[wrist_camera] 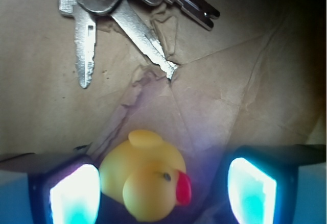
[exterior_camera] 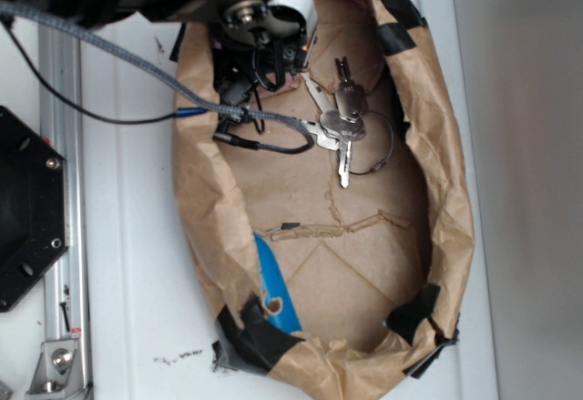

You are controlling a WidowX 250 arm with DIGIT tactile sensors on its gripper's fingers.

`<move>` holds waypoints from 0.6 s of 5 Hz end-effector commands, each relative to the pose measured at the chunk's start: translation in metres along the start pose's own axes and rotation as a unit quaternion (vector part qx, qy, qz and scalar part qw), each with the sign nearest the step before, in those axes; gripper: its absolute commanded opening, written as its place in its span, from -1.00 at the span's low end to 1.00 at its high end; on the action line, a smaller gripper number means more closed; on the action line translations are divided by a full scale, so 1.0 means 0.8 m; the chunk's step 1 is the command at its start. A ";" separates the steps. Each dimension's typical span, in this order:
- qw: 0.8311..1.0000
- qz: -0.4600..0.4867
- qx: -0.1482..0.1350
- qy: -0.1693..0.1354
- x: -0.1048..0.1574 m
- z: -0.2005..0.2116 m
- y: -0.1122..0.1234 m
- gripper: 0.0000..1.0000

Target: Grab the yellow duck.

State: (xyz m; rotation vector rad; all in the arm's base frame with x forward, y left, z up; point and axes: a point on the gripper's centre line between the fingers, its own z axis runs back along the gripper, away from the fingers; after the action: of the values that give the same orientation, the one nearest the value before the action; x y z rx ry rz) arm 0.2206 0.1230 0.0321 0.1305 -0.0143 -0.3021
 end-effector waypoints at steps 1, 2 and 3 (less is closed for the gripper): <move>1.000 0.002 0.016 -0.002 0.018 0.000 0.017 1.00; 1.000 0.003 0.014 -0.002 0.019 -0.006 0.019 1.00; 1.000 0.002 -0.001 0.000 0.023 -0.011 0.011 0.67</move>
State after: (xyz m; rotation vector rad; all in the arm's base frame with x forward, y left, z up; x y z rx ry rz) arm 0.2263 0.1245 0.0185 0.1138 0.0052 -0.2949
